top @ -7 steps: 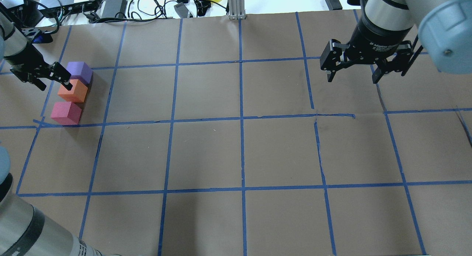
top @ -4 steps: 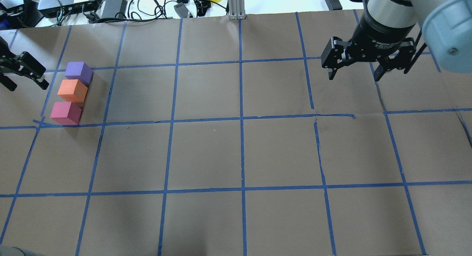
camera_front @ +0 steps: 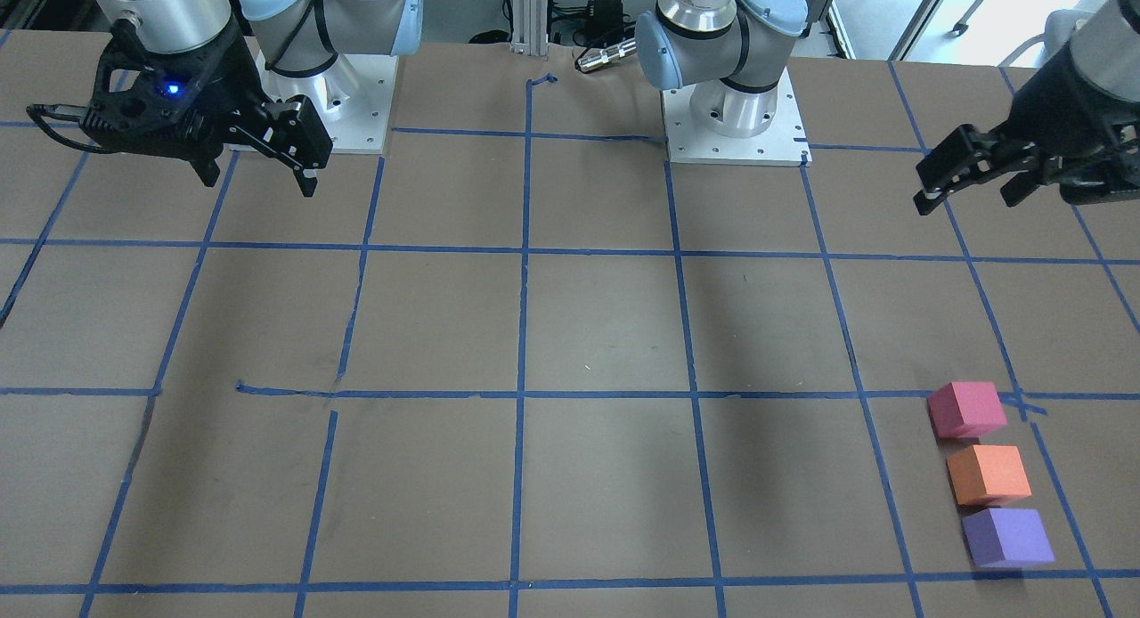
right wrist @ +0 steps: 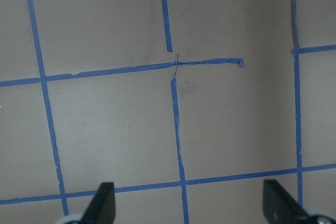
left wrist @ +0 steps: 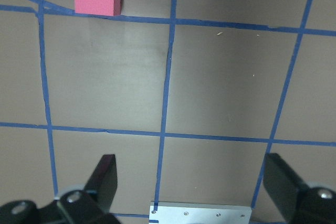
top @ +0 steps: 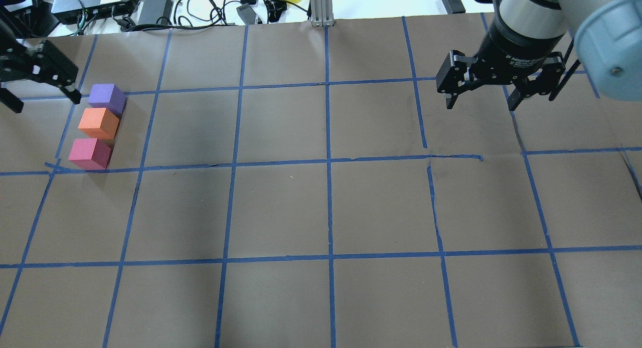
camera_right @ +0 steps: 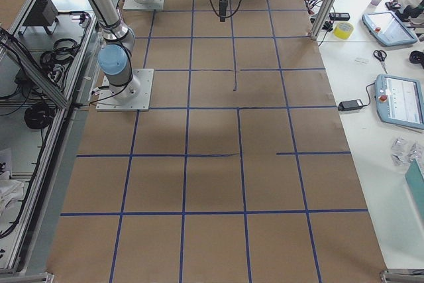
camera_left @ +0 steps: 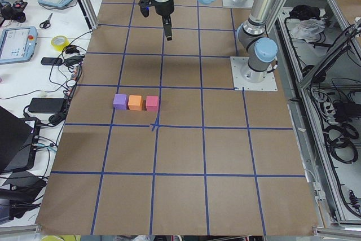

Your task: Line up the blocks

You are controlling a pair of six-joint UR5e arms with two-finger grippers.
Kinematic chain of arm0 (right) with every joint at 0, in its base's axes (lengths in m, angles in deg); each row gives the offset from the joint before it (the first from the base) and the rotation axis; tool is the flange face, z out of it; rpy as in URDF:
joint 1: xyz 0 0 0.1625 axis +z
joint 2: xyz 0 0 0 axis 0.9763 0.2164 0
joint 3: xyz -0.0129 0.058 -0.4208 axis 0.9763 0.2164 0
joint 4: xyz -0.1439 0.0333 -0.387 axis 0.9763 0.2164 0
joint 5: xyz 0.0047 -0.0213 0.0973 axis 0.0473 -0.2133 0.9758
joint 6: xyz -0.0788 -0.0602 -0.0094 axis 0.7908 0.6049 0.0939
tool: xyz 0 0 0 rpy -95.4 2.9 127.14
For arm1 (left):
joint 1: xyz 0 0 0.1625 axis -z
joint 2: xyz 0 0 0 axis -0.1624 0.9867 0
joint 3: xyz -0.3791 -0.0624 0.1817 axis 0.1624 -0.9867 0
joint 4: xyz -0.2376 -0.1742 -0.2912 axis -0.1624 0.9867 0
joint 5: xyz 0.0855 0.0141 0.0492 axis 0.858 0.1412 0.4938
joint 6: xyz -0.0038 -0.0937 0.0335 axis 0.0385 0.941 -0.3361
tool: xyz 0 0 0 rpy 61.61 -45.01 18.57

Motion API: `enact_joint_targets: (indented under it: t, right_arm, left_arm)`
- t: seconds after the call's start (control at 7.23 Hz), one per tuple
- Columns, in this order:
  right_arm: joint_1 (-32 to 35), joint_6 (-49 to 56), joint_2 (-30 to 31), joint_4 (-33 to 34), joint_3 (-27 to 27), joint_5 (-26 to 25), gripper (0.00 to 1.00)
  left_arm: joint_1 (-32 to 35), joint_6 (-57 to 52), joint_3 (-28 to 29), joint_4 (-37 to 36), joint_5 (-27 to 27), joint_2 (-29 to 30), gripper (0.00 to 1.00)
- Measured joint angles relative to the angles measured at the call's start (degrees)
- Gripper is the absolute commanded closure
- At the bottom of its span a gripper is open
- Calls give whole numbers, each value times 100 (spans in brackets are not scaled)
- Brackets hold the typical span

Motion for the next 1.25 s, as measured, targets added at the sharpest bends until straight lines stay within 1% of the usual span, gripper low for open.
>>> enact_joint_targets:
  t: [0.14,0.28,0.42,0.83,1.25]
  right_arm:
    - [0,-6,12,-1,7,5,0]
    - [0,-15,25,-1,1,-18,0]
    - [0,-43,26,5,-7,-21,0]
    - [0,-35,28,-4,-33,-35,0]
    - [0,18,32,-2,-39,-3,0]
  left_arm:
    - [621,513,8,-302,9,-91,0]
    - [1140,742,-8,-461,21,-179,0]
    - [1448,821,-35,-516,12,-252,0]
    - [1692,830,-108,-524,-48,-290,0]
    - [1807,883,-382,-575,-44,-344,0]
